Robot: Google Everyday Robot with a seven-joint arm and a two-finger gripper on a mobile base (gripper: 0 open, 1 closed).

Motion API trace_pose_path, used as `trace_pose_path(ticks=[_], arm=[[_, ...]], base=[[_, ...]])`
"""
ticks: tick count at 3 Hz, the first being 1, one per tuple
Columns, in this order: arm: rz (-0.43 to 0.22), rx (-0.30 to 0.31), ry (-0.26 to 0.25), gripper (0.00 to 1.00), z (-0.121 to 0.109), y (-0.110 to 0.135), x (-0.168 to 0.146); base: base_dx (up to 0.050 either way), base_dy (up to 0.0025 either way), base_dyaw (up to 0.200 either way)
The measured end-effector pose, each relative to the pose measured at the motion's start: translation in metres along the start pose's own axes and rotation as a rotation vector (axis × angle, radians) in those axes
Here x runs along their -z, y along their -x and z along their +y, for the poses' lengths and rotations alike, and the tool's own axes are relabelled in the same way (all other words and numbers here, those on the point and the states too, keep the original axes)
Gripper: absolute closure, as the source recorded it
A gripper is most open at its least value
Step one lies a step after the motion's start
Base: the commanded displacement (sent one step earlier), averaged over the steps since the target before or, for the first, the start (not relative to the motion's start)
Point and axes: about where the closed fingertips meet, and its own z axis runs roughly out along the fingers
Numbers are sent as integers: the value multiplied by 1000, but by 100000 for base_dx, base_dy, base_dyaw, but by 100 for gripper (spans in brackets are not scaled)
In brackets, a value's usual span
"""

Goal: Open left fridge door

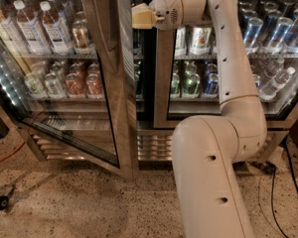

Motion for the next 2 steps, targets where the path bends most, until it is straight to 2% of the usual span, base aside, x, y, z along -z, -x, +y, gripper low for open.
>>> trace_pose_path(ticks=[1,2], arm=[[-62,27,119,100,10,-4,-20],[-112,45,213,100,20,-2,-37]], base=[[0,0,0],[0,0,0]])
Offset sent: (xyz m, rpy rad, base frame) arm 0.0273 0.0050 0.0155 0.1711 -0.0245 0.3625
